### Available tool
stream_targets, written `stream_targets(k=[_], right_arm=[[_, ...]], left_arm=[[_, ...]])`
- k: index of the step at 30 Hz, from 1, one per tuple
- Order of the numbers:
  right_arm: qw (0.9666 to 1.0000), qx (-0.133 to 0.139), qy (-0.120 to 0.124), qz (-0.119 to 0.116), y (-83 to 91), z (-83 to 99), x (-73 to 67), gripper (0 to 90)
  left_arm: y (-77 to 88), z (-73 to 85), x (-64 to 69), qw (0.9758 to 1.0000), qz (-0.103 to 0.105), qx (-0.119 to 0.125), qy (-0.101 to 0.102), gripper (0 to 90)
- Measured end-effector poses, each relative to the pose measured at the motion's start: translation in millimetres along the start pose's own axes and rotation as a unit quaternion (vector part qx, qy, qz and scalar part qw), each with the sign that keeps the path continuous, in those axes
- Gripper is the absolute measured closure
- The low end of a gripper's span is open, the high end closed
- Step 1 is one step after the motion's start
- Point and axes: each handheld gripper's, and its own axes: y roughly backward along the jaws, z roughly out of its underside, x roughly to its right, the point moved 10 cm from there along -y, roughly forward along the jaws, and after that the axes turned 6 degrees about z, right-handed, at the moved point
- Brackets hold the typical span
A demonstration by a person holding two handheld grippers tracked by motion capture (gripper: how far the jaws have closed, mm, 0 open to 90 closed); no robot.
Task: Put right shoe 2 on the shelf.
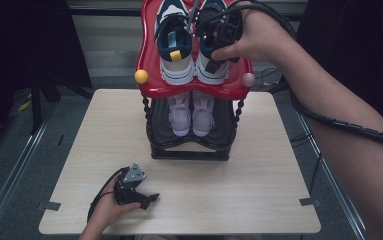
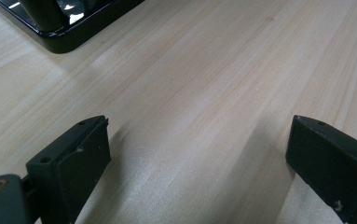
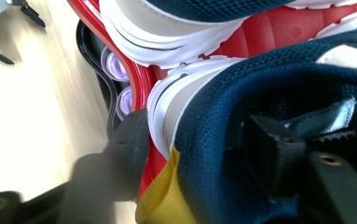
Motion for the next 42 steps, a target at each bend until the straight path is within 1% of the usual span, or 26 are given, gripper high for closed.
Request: stream_targets(k=[2,4,5,8,13,14,17,19,20,22,23,27,29,30,32,33,35,38,42], right_arm=[[1.0,0.005,-0.007,-0.001,2.3,-1.0,0.4,34.1],[0.9997,0.012,-0.016,-0.013,4.7,-2.2,-2.4,30.8],[0.9997,0.012,-0.014,-0.014,5.5,-2.2,-2.5,29.6],[0.9997,0.006,-0.017,-0.016,7.5,-1.3,-2.8,25.7],[0.9989,0.007,-0.03,-0.035,15.6,-2.2,-5.5,22.7],[0.9986,0.005,-0.036,-0.038,17.6,-1.8,-6.1,22.4],[0.9984,0.003,-0.033,-0.046,21.6,0.6,-8.6,18.0],[0.9978,-0.002,-0.036,-0.056,24.1,3.2,-10.8,15.1],[0.9978,0.0,-0.035,-0.057,25.4,3.7,-11.2,15.1],[0.9973,0.004,-0.042,-0.061,28.8,3.7,-11.6,15.1],[0.9974,0.005,-0.042,-0.059,31.0,4.1,-11.0,15.1],[0.9976,0.002,-0.039,-0.057,39.0,7.0,-10.6,15.2],[0.9976,0.003,-0.041,-0.056,43.7,8.4,-10.1,15.3],[0.9976,0.002,-0.04,-0.056,45.9,9.4,-10.0,15.3],[0.9974,0.005,-0.04,-0.06,49.7,10.9,-9.7,15.5],[0.9972,0.002,-0.041,-0.061,51.4,12.3,-10.3,15.7],[0.9972,0.002,-0.041,-0.063,52.9,14.5,-11.5,15.8],[0.9972,-0.006,-0.039,-0.064,55.6,19.8,-12.8,15.8],[0.9969,-0.009,-0.043,-0.066,59.7,26.2,-14.4,15.8]], left_arm=[[-0.6,-0.7,0.3,1.0,0.0,0.005,0.003,5.7],[-1.0,-0.8,1.0,1.0,0.002,0.006,0.006,5.7],[-1.0,-0.9,1.0,1.0,0.003,0.006,0.006,5.7],[-1.0,-0.8,1.0,1.0,0.002,0.006,0.006,5.7],[-1.1,-1.0,1.0,1.0,0.003,0.006,0.006,5.7],[-1.1,-1.0,0.9,1.0,0.003,0.006,0.006,5.7],[-1.1,-1.0,0.9,1.0,0.003,0.006,0.006,5.7],[-1.1,-1.0,0.9,1.0,0.003,0.006,0.006,5.7],[-0.9,-0.8,0.7,1.0,0.002,0.005,0.005,5.6],[-0.9,-0.8,0.7,1.0,0.002,0.005,0.005,5.6],[-1.0,-1.0,0.7,1.0,0.002,0.005,0.005,5.7],[-1.2,-1.1,0.8,1.0,0.003,0.005,0.006,5.6],[-0.7,-0.6,0.2,1.0,0.002,0.002,0.001,5.6],[-1.1,-1.1,0.6,1.0,0.002,0.005,0.005,5.6],[-1.0,-1.1,0.5,1.0,0.002,0.005,0.004,5.6],[-1.2,-1.1,0.8,1.0,0.003,0.005,0.005,5.6],[-0.7,-0.5,0.3,1.0,0.003,0.001,0.001,5.6],[-0.7,-0.6,0.1,1.0,0.002,0.001,0.001,5.6],[-0.7,-0.4,0.3,1.0,0.003,0.001,0.002,5.6]])
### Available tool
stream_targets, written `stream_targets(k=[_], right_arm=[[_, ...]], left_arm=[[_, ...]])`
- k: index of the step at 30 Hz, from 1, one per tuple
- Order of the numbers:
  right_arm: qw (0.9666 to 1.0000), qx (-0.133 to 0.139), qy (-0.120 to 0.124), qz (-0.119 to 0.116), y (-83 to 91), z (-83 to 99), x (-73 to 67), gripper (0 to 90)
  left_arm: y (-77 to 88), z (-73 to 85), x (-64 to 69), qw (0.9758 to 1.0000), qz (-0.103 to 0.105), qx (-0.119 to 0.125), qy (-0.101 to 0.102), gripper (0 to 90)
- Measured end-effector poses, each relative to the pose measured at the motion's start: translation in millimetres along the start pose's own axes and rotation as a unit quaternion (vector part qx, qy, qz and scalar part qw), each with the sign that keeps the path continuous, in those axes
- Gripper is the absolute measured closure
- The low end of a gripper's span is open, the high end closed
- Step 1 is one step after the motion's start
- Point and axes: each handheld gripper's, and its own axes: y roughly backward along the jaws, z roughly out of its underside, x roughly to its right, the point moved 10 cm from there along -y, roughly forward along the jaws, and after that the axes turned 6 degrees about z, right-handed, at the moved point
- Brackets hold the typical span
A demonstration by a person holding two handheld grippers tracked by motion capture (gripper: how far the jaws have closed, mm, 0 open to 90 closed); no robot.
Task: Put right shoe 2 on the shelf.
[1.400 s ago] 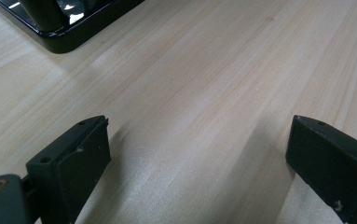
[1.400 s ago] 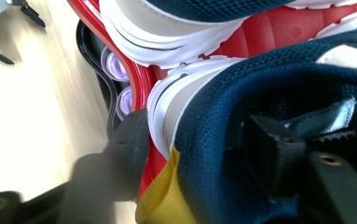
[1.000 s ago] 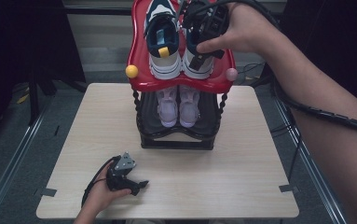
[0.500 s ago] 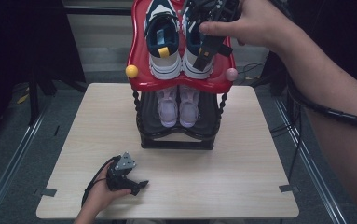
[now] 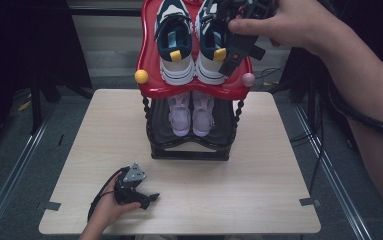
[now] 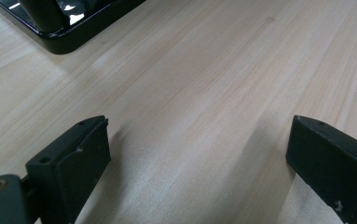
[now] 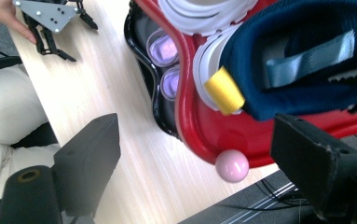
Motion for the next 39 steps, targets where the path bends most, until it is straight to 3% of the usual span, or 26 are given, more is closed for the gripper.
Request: stream_targets(k=[8,12,14,24,31,39], right_arm=[[0.9999,-0.009,0.002,-0.009,4.9,11.6,-4.7,16.5],[0.9995,-0.026,0.008,-0.018,6.9,18.7,-10.0,17.5],[0.999,-0.039,0.009,-0.021,6.8,23.2,-12.3,17.7],[0.9981,-0.047,0.013,-0.038,-0.4,43.5,-18.2,18.3],[0.9971,-0.06,0.005,-0.046,-7.5,69.4,-21.1,19.1],[0.9975,-0.053,-0.003,-0.047,-15.1,95.5,-24.1,19.1]], left_arm=[[-0.2,-0.8,-0.7,1.0,-0.003,0.003,0.001,5.6],[-0.3,-0.7,-0.6,1.0,-0.003,0.002,0.001,5.6],[-0.4,-0.8,-0.6,1.0,-0.002,0.002,0.002,5.6],[-1.0,-1.3,-1.9,1.0,0.0,0.001,-0.001,5.6],[-1.0,-1.1,-1.6,1.0,0.0,0.001,0.001,5.6],[-1.0,-1.3,-1.8,1.0,-0.001,0.001,0.001,5.6]])
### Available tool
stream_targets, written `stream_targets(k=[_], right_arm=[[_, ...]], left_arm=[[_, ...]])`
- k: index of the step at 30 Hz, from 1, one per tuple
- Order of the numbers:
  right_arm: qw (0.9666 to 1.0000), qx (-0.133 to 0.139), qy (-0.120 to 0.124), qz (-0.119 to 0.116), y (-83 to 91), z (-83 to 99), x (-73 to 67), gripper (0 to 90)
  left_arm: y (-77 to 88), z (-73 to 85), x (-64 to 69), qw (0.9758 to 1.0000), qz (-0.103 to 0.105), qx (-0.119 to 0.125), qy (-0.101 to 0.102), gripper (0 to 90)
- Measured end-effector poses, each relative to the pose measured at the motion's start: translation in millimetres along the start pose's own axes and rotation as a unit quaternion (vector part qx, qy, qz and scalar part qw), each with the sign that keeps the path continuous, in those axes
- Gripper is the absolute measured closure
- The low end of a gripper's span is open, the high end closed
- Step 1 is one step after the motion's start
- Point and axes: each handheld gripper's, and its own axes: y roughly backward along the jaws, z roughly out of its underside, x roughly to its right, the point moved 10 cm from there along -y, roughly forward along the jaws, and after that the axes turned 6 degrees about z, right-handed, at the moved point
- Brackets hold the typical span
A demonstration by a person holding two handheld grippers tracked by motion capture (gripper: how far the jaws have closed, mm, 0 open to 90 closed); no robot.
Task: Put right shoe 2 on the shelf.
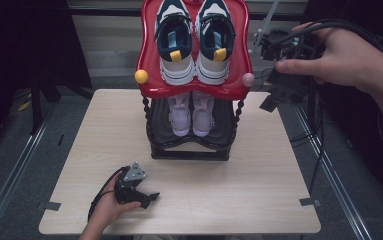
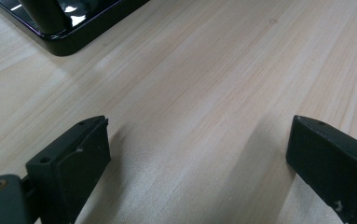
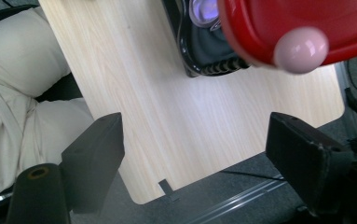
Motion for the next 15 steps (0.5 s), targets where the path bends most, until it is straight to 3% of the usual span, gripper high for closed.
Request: stream_targets(k=[15], right_arm=[[0.9994,0.028,-0.011,-0.015,-32.4,25.4,-16.7,18.7]], left_arm=[[0.0,0.0,0.0,1.0,0.0,0.0,0.0,5.6]])
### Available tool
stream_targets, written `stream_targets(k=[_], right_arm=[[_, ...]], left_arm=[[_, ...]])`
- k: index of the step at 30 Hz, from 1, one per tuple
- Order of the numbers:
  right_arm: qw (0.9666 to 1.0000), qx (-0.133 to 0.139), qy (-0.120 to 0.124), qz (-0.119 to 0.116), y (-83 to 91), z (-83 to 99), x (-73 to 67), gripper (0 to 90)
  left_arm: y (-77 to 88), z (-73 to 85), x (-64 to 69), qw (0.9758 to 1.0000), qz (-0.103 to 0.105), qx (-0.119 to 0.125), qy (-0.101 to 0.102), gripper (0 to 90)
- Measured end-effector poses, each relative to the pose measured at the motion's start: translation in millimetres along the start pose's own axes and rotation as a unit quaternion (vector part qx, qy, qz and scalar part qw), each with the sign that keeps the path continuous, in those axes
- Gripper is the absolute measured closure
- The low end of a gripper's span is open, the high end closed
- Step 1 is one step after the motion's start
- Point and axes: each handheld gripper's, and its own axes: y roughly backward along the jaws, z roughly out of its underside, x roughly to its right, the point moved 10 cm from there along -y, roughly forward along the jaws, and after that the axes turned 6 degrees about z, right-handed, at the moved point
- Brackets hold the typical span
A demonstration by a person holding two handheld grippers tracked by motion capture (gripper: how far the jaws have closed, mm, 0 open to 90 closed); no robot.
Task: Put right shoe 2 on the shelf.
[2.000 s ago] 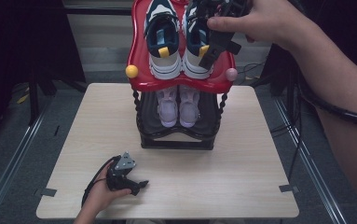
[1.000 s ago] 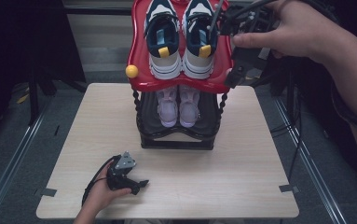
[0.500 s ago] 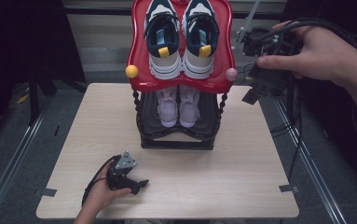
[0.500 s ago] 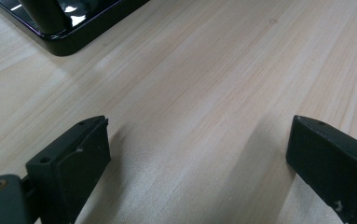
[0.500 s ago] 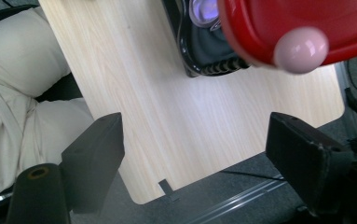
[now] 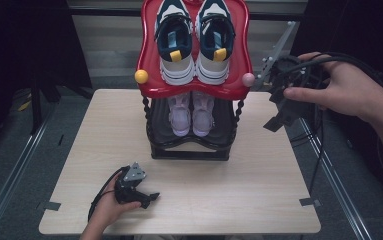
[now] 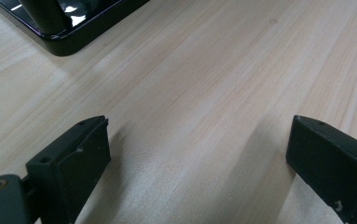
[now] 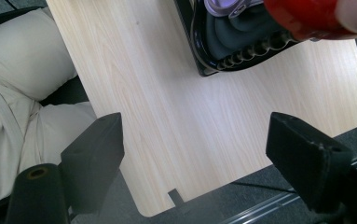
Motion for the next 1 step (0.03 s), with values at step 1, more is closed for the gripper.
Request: stream_targets(k=[1], right_arm=[[1.0,0.002,-0.004,0.0,-1.3,0.7,-0.5,18.5]], left_arm=[[0.2,0.2,0.2,1.0,0.001,-0.001,0.0,5.6]])
